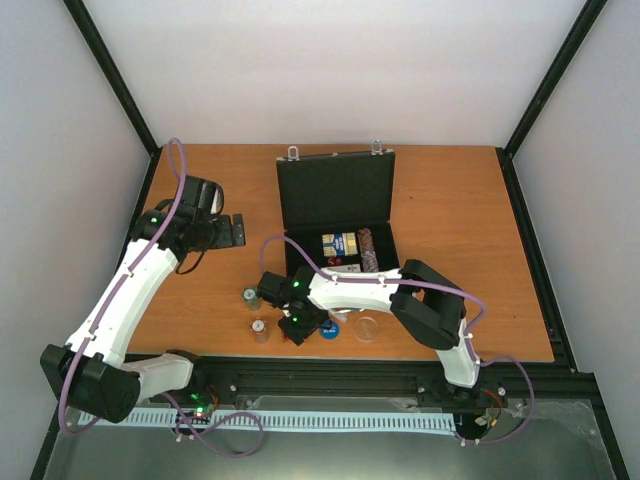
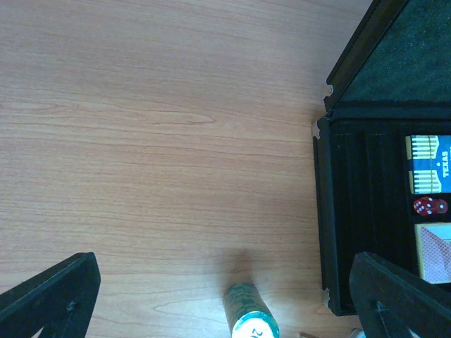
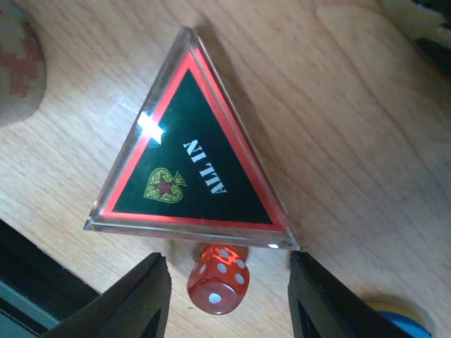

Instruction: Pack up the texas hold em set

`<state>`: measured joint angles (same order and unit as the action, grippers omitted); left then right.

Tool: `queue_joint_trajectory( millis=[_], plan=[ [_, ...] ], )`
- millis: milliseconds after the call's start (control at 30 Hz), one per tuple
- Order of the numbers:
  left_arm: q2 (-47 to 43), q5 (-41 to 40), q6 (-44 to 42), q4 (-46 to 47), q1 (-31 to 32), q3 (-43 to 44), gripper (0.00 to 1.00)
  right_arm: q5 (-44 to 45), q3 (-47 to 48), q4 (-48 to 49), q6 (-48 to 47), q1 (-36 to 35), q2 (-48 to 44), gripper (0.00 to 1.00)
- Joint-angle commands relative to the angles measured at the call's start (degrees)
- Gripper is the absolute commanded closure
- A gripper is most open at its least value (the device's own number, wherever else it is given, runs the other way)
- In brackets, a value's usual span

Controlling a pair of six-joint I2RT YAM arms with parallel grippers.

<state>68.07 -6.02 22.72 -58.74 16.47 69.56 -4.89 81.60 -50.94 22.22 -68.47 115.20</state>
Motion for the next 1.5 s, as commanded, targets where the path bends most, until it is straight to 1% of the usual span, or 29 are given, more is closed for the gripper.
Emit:
queue_joint_trajectory(
  millis=[0, 200, 433, 600, 667, 767, 867, 1000, 1133, 1300, 1467],
  plan=[
    [-1.4, -0.3, -1.1, 0.3, 0.0, 0.1, 0.0, 0.9, 0.9, 0.2, 0.8, -0.5, 1.6, 0.55],
    [-1.4, -0.2, -1.4, 0.3, 0.0, 0.2, 0.0, 1.0, 1.1, -0.2, 1.4, -0.5, 2.2, 0.71],
    [-1.4, 0.1, -1.4, 0.4, 0.0, 0.4, 0.0, 3.3, 2.6, -3.2, 1.8, -0.4, 0.8, 0.79],
    [-1.4, 0.1, -1.2, 0.5, 0.0, 0.7, 0.0, 6.7, 4.1, -5.8, 3.0, 0.1, -3.1, 0.82],
    [-1.6, 0.1, -1.1, 0.4, 0.0, 0.8, 0.0, 7.8, 4.9, -6.8, 3.2, 1.3, -4.7, 0.82],
    [-1.9, -0.1, -1.3, 0.3, 0.0, 0.9, 0.0, 10.2, 5.6, -7.8, 2.6, 4.7, -6.7, 0.82],
    [-2.3, 0.1, -1.2, 0.2, -0.1, 1.1, 0.0, 11.2, 5.4, -7.6, 1.2, 9.7, -7.5, 0.82],
    [-2.9, 0.1, -0.9, 0.3, 0.0, 1.0, 0.0, 12.1, 5.0, -5.8, -1.1, 16.7, -7.4, 0.82],
    [-2.5, -0.1, -1.1, -0.1, 0.0, 1.4, 0.0, 12.3, 5.7, -3.8, -3.1, 21.0, -6.1, 0.82],
    [-2.5, -0.7, -1.9, -0.5, 0.0, 1.8, 0.0, 12.8, 5.9, -2.6, -4.6, 23.5, -3.3, 0.82],
    [-2.1, -0.8, -2.4, -0.8, 0.0, 2.2, 0.0, 13.4, 4.9, -1.4, -5.5, 24.3, -1.4, 0.82]
  ],
)
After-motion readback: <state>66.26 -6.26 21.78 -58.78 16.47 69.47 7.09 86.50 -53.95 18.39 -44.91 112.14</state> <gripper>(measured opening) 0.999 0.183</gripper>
